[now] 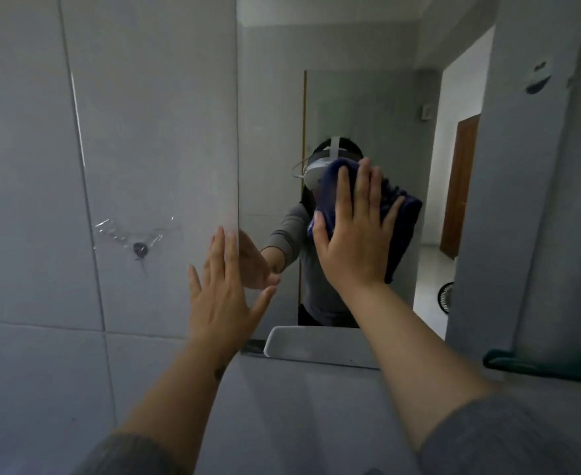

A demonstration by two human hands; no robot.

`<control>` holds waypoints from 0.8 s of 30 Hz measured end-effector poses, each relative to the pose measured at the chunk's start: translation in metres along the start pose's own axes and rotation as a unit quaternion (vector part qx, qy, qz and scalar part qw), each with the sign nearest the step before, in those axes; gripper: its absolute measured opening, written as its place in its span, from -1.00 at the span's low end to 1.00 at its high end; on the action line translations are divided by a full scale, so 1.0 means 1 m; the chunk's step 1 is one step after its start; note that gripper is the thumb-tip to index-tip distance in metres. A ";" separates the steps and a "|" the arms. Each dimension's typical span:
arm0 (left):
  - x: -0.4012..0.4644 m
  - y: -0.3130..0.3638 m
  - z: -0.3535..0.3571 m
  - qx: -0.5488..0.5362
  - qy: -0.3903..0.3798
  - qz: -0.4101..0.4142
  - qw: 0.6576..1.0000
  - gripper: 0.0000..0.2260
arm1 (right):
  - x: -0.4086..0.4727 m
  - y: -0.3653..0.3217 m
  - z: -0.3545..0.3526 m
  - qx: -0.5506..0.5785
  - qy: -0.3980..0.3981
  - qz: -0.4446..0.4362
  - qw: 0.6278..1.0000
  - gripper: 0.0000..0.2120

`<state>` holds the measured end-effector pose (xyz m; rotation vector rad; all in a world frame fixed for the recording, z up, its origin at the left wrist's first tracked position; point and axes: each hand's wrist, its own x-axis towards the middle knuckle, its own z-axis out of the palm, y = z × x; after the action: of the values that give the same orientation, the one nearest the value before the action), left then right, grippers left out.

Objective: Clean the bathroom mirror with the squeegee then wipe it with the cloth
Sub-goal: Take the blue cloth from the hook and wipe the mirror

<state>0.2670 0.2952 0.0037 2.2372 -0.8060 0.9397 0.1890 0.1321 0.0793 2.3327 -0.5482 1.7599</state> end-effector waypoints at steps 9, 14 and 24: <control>-0.040 -0.011 0.033 0.000 -0.042 -0.038 0.998 -0.05 | -0.015 -0.061 0.032 -0.008 -0.047 -0.221 0.974 -0.41; -0.053 -0.009 0.049 -0.014 -0.067 -0.046 0.997 -0.01 | -0.044 -0.042 0.037 -0.012 -0.064 -0.267 0.961 -0.43; -0.051 -0.011 0.054 0.054 -0.088 -0.071 0.992 0.06 | -0.070 0.055 0.006 -0.062 -0.068 -0.178 0.980 -0.39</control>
<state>0.2679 0.2803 -0.0702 2.4609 -0.6738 0.7431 0.1566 0.0930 0.0060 2.3018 -0.2304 1.3749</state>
